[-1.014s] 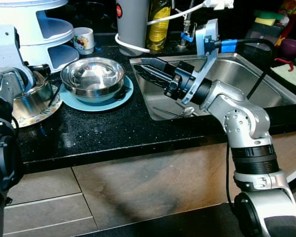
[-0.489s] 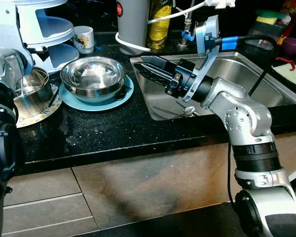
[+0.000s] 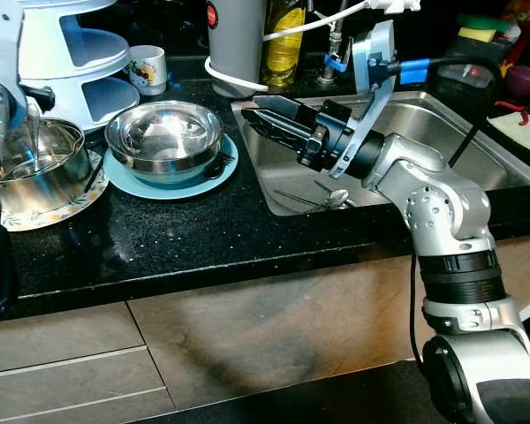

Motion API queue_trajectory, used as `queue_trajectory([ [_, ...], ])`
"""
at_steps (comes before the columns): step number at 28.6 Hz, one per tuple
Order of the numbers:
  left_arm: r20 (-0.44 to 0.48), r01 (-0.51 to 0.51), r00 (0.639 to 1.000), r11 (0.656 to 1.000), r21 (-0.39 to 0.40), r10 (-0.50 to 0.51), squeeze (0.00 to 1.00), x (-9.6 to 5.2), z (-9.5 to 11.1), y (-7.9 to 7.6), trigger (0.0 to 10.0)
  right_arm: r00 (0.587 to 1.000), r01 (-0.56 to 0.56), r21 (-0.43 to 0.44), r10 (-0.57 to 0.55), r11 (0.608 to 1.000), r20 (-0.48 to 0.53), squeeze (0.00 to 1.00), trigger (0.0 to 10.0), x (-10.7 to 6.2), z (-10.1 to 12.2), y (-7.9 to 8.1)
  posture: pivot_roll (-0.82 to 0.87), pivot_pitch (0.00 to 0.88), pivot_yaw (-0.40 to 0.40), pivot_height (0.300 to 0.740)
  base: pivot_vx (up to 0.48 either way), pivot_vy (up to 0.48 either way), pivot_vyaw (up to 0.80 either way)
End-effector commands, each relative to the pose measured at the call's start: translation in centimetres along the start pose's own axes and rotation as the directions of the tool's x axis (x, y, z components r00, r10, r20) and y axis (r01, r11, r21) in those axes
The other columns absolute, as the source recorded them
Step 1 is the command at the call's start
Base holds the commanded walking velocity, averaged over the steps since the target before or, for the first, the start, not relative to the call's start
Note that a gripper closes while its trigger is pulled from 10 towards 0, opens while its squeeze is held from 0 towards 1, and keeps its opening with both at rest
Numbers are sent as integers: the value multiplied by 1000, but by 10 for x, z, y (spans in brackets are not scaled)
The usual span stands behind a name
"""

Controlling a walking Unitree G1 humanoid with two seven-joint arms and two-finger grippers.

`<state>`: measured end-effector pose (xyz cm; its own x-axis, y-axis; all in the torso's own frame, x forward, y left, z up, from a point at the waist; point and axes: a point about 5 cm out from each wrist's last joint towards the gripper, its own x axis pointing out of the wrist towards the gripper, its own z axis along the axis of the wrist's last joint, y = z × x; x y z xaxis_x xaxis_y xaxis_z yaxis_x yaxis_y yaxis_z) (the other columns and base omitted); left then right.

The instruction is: Kitchen organization

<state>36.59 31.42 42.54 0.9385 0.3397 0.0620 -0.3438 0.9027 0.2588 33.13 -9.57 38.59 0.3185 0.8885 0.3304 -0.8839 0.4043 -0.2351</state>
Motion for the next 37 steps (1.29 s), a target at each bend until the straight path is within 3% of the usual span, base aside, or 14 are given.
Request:
queue_trajectory([
  [1, -15, 12, 1000, 999, -32, -13, 0, -4, 2, 9, 10000, 1000, -16, -22, 16, 1000, 2, 0, 10000, 2, 6, 1, 22, 214, -7, 740, 0, 0, 0],
  [2, -55, 29, 998, 997, -67, -33, 0, -2, -9, 9, 10000, 1000, -18, -23, 18, 1000, 1, 0, 10000, 2, 5, 1, 23, 212, -8, 740, 0, 0, 0],
  [7, -102, 59, 992, 987, -149, -75, 0, -1, -23, 8, 10000, 1000, -28, -24, 28, 999, -3, 0, 10000, 2, 5, 1, 24, 205, -12, 740, 0, 0, 0],
  [15, -151, 70, 984, 983, -171, -96, 0, 1, -38, 6, 10000, 999, -38, -25, 38, 999, -11, 0, 10000, 2, 4, 2, 29, 192, -13, 740, 0, 0, 0],
  [23, -222, 108, 961, 961, -256, -167, 0, 8, -75, -14, 10000, 999, -50, -23, 50, 998, -17, 0, 10000, 3, 2, 3, 35, 181, -16, 740, 0, 0, 0],
  [33, -189, 114, 968, 959, -259, -166, 0, 11, -76, -23, 10000, 998, -55, -29, 54, 998, -29, 0, 10000, 2, 3, 4, 18, 192, -7, 740, 0, 0, 0],
  [34, -184, 115, 969, 959, -258, -166, 0, 11, -75, -23, 2431, 998, -55, -29, 54, 998, -29, 0, 10000, 2, 3, 5, 18, 192, -7, 740, 0, 0, 0],
  [36, -184, 115, 969, 959, -258, -166, 0, 11, -75, -23, 2431, 998, -55, -29, 54, 998, -29, 0, 10000, 2, 3, 5, 18, 192, -7, 740, 0, 0, 0],
  [37, -176, 113, 970, 952, -285, -168, 0, 12, -75, -24, 0, 998, -53, -29, 52, 998, -31, 0, 10000, 2, 3, 4, 15, 194, -5, 740, 0, 0, 0],
])
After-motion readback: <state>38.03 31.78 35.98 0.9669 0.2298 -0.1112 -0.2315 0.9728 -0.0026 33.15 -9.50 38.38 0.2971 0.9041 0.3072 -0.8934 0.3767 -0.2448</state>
